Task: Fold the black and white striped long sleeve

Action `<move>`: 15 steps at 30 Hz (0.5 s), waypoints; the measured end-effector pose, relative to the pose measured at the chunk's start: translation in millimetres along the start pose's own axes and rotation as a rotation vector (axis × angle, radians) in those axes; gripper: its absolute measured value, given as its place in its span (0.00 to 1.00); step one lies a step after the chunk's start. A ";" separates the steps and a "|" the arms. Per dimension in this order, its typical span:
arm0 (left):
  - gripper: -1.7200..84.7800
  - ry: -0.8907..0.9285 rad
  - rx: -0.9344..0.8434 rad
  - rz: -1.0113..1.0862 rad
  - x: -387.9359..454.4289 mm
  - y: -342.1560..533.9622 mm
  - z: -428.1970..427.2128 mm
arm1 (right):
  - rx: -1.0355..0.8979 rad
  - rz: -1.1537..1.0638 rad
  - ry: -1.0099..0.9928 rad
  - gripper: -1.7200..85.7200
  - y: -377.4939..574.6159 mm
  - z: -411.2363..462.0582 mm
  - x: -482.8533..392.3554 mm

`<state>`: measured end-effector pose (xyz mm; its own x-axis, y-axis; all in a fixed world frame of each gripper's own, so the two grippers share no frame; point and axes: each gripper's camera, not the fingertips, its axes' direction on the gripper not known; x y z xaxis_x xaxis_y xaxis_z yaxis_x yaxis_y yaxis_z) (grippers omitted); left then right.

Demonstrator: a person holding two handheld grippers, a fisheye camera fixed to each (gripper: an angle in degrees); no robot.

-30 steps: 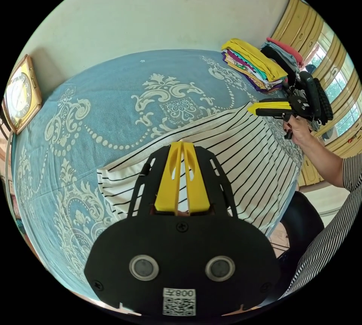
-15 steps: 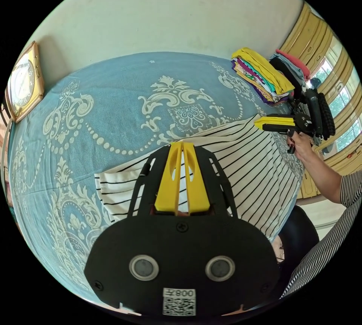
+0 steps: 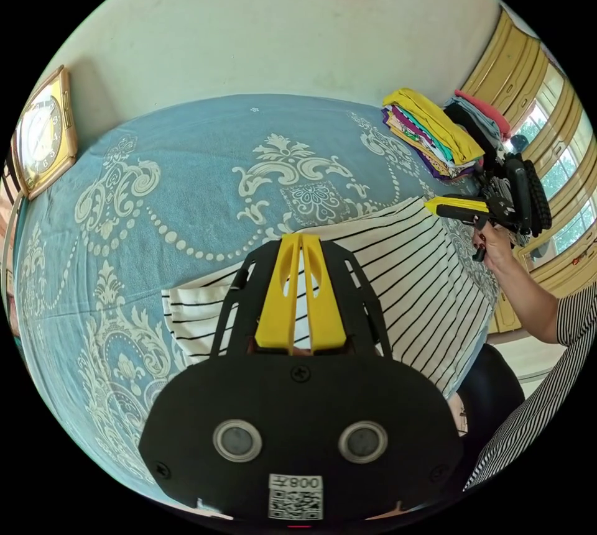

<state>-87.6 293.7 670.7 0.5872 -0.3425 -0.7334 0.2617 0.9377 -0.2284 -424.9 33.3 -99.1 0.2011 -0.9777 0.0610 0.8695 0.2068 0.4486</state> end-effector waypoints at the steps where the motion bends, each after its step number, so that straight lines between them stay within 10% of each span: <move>1: 0.02 0.005 0.004 -0.010 -5.1 2.1 -1.6 | 0.023 0.021 -0.006 0.03 0.1 -7.0 4.6; 15: 0.07 0.066 0.118 -0.258 -99.9 74.3 -63.2 | -0.005 0.109 -0.025 0.03 -10.2 -24.9 34.6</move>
<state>-175.2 401.2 686.5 0.4398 -0.5610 -0.7013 0.4860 0.8054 -0.3394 -415.6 -1.6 -123.7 0.2835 -0.9499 0.1316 0.8455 0.3123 0.4332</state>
